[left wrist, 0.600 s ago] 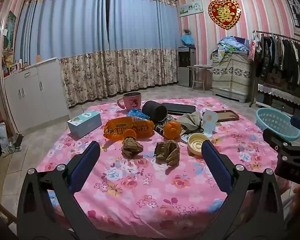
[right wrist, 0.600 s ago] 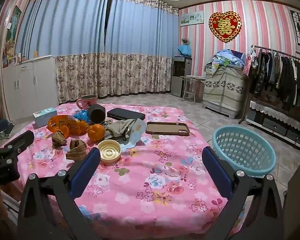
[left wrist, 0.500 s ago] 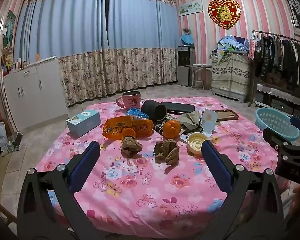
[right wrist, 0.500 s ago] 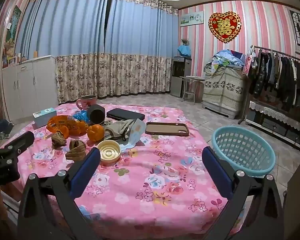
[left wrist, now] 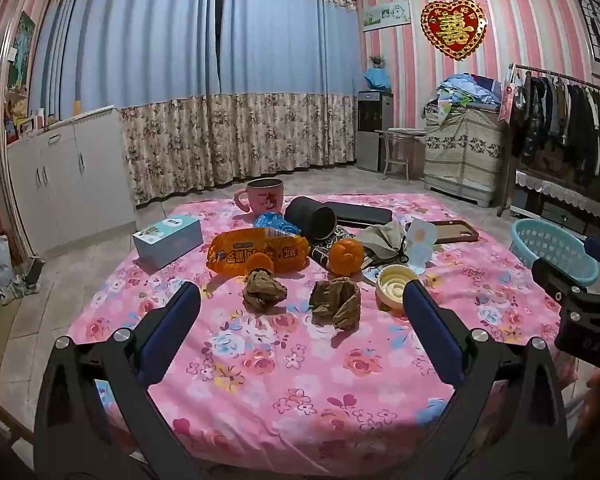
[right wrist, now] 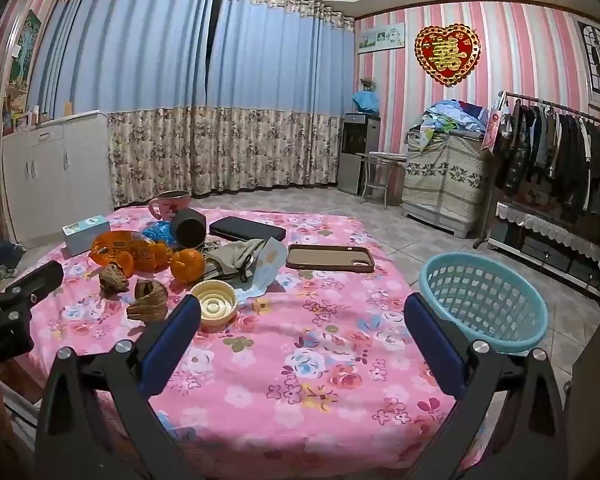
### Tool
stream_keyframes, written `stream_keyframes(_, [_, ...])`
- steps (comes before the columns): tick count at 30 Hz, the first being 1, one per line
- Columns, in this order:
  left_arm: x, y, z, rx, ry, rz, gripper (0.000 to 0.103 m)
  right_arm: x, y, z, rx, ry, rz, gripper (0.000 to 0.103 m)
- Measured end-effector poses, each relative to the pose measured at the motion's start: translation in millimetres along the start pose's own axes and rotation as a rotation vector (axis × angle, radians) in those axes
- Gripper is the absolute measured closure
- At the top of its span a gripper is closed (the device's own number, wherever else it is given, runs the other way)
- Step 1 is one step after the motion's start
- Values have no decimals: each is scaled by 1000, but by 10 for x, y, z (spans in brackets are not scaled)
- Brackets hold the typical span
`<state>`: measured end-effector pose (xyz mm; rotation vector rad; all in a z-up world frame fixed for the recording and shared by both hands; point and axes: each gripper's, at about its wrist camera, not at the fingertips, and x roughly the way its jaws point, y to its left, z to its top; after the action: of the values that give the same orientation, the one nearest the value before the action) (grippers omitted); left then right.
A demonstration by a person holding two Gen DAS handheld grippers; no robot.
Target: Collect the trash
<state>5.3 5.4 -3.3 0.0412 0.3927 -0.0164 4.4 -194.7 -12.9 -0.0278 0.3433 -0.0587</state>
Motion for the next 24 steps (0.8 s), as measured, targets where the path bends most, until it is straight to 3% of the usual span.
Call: stream_keyframes(24, [15, 24, 13, -4, 0, 6, 5, 15, -28, 11, -5, 2, -3, 4])
